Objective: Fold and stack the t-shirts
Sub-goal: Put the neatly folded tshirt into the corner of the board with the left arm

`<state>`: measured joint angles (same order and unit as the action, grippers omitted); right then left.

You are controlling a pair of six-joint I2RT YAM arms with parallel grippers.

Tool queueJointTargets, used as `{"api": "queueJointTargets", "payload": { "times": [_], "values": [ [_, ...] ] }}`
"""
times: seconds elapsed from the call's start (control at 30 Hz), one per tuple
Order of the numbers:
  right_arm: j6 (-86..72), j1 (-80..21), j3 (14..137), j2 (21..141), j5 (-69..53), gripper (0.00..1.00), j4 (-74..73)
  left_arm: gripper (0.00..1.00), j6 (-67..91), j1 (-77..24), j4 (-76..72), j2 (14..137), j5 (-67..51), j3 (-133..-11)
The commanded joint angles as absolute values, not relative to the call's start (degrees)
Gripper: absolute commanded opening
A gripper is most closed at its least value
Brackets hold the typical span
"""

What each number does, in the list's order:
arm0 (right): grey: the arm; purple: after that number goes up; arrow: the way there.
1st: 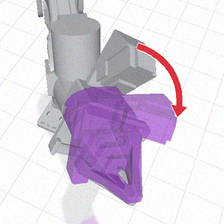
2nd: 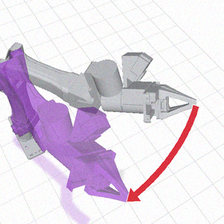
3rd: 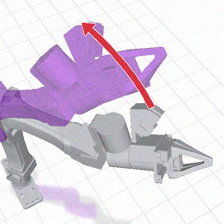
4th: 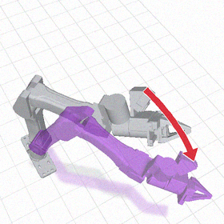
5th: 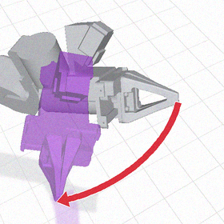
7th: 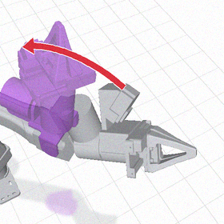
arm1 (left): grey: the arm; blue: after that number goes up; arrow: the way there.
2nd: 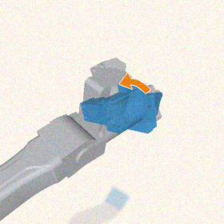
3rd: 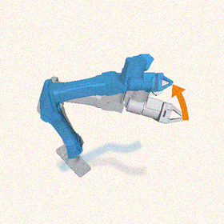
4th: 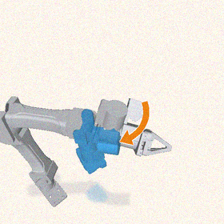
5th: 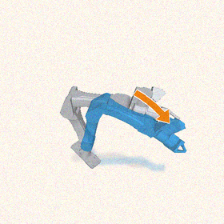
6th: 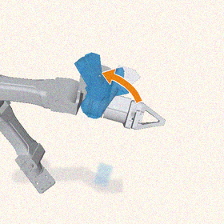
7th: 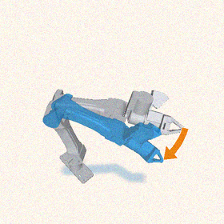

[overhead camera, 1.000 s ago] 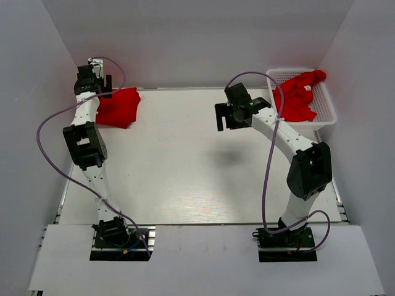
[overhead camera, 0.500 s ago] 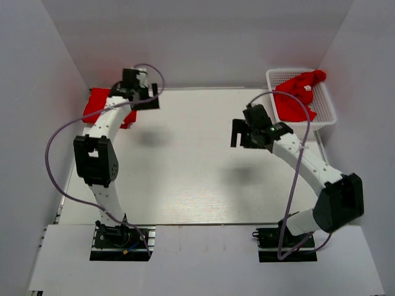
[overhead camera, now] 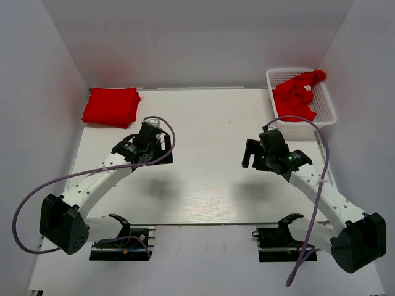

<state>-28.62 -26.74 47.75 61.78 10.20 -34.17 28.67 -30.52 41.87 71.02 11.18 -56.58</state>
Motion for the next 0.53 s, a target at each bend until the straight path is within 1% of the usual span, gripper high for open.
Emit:
{"api": "queueJointTargets", "payload": {
  "times": [0.0,0.17,0.33,0.5],
  "values": [
    [-29.35,-26.72,46.41,58.80,7.83,0.90,-30.06,1.00,32.78,-31.64,45.35,69.17,18.02,-56.95],
    [-29.71,-26.81,46.49,58.27,7.56,0.90,-29.09,1.00,32.26,-32.26,44.47,66.54,18.54,-57.48],
    [-31.02,-26.81,47.11,59.06,9.05,0.90,-29.09,1.00,31.73,-32.78,44.47,66.53,18.54,-58.10],
    [-29.45,-26.81,46.67,58.71,8.00,0.90,-28.04,1.00,31.20,-32.78,45.18,66.53,18.54,-58.10]
  ]
}}
